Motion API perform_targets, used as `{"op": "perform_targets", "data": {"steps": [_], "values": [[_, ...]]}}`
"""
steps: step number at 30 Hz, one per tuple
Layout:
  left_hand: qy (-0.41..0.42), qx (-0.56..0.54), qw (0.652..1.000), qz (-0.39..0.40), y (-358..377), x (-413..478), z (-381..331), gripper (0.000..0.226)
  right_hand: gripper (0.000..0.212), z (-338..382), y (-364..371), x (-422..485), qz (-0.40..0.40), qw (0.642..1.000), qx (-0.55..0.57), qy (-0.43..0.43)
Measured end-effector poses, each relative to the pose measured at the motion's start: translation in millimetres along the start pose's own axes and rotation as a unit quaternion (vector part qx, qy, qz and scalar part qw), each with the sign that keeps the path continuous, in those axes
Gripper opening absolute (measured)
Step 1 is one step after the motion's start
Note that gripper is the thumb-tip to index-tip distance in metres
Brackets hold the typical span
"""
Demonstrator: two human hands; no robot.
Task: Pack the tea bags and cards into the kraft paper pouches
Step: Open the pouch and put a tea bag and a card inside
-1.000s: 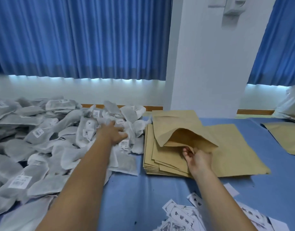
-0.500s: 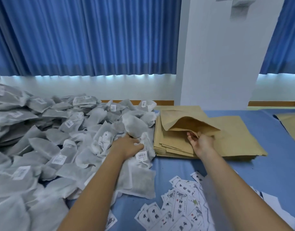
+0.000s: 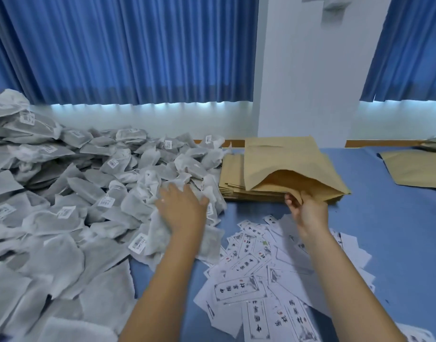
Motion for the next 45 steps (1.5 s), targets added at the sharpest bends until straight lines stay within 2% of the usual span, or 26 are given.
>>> {"op": "perform_targets", "data": {"steps": [2,3,8,10,12,14,20,24,26,28,29,30,31,32,33,34,36,39,41,42,43,45], "values": [[-0.043,0.071,0.988,0.131,37.7,-26.7,12.7,0.087,0.021,3.0,-5.1,-14.3,0.019,0.999,-0.033,-0.031],[-0.048,0.084,0.98,0.172,52.2,-37.6,16.6,0.096,0.021,2.3,-6.7,-20.5,0.025,0.998,-0.039,-0.039],[-0.034,0.048,0.984,0.168,61.5,-45.8,26.4,0.104,0.017,-22.7,-9.4,-40.1,0.061,0.998,-0.031,-0.013],[0.017,0.047,0.976,0.211,69.1,-45.4,25.4,0.115,0.016,-28.6,-7.8,-42.0,0.076,0.996,-0.052,-0.002],[0.074,-0.004,0.958,0.278,75.6,-48.1,24.2,0.123,0.018,-32.3,-10.1,-40.6,0.061,0.997,-0.05,0.011],[0.095,-0.047,0.943,0.314,76.5,-47.0,28.9,0.123,0.02,-34.4,-13.3,-38.6,0.041,0.999,-0.023,0.023],[0.099,-0.055,0.976,0.187,53.8,-31.8,34.7,0.092,0.019,-32.9,-15.7,-39.4,0.036,0.999,-0.009,0.029],[0.089,-0.193,0.971,0.111,36.6,-24.7,33.5,0.082,0.016,-31.0,-18.0,-39.6,0.033,0.999,-0.01,0.03],[0.091,-0.337,0.936,0.053,13.3,-24.5,34.5,0.074,0.017,-32.4,-17.9,-40.4,0.032,0.999,-0.015,0.027],[0.081,-0.498,0.863,0.012,-16.0,-28.7,42.3,0.061,0.02,-33.0,-15.5,-40.8,0.036,0.999,-0.022,0.016],[0.081,-0.566,0.82,0.019,-26.4,-32.3,44.1,0.053,0.021,-32.8,-13.5,-41.3,0.043,0.999,-0.027,0.01],[0.092,-0.622,0.775,0.06,-32.2,-37.3,39.2,0.045,0.023,-34.2,-12.0,-41.2,0.049,0.998,-0.035,0.006],[0.109,-0.664,0.727,0.136,-33.9,-45.9,26.3,0.04,0.026,-36.0,-9.9,-41.7,0.054,0.998,-0.045,0.004],[0.124,-0.672,0.695,0.224,-31.6,-58.5,7.3,0.037,0.028,-37.1,-7.8,-42.6,0.059,0.997,-0.055,0.002],[0.15,-0.639,0.693,0.298,-28.3,-74.7,-16.0,0.037,0.029,-37.7,-5.0,-43.8,0.065,0.996,-0.053,0.0],[0.194,-0.566,0.723,0.344,-26.7,-94.2,-40.3,0.037,0.027,-38.7,-2.9,-43.9,0.069,0.996,-0.053,-0.003],[0.272,-0.412,0.792,0.36,-16.2,-125.5,-80.4,0.044,0.02,-40.4,-3.1,-43.5,0.076,0.994,-0.078,-0.003],[0.277,-0.294,0.869,0.287,-8.9,-129.4,-110.3,0.053,0.018,-36.7,-10.3,-41.1,0.091,0.975,-0.203,-0.013],[0.249,-0.208,0.918,0.228,-10.2,-118.2,-116.4,0.031,0.021,-32.7,-17.7,-39.0,0.086,0.958,-0.27,-0.03],[0.23,-0.166,0.934,0.216,-8.7,-112.4,-117.7,0.02,0.024,-33.6,-22.1,-38.7,0.075,0.958,-0.277,-0.026],[0.215,-0.151,0.94,0.216,-8.4,-107.3,-120.7,0.019,0.025,-34.1,-25.2,-38.7,0.068,0.952,-0.298,-0.027],[0.201,-0.184,0.929,0.252,-9.4,-102.3,-132.6,0.022,0.014,-32.2,-19.7,-42.0,0.09,0.938,-0.331,-0.041]]}}
Point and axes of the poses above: each hand's wrist, its own x-axis towards the middle knuckle, its own y-axis out of the palm, z = x × y, the point moved 10 cm from there along x, towards the middle knuckle, and after that the axes turned 13 degrees about -y, right-handed, at the moved point
